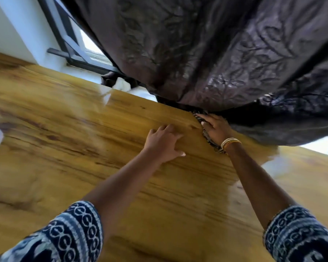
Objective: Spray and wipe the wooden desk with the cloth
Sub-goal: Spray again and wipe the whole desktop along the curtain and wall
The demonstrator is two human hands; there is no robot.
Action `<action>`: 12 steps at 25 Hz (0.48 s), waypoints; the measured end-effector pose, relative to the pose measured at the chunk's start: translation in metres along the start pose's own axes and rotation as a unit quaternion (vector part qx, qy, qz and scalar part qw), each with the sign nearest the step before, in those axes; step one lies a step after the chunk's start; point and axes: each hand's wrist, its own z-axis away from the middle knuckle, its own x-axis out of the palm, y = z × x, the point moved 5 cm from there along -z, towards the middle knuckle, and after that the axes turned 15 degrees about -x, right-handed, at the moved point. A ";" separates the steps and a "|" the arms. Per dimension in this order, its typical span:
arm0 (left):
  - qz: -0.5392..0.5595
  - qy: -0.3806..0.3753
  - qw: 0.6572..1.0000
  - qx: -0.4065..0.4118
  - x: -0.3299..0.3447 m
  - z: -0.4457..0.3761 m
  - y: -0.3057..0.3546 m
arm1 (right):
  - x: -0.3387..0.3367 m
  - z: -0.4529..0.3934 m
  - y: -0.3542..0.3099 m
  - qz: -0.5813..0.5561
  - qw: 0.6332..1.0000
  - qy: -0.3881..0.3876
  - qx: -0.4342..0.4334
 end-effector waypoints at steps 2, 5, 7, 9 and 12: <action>-0.014 -0.002 1.000 0.010 0.008 0.006 0.034 | -0.015 0.033 0.034 0.015 0.999 0.003 0.031; -0.034 -0.007 0.999 0.020 0.023 0.011 0.073 | -0.039 0.076 0.076 0.048 0.995 0.037 0.074; -0.044 -0.013 0.999 0.012 0.031 0.011 0.084 | -0.051 0.107 0.097 0.056 0.988 0.073 0.123; -0.040 -0.013 0.999 0.006 0.036 0.010 0.082 | -0.059 0.140 0.105 0.052 0.973 0.118 0.190; -0.042 -0.009 0.999 0.005 0.038 0.010 0.080 | -0.064 0.204 0.103 0.045 0.937 0.177 0.297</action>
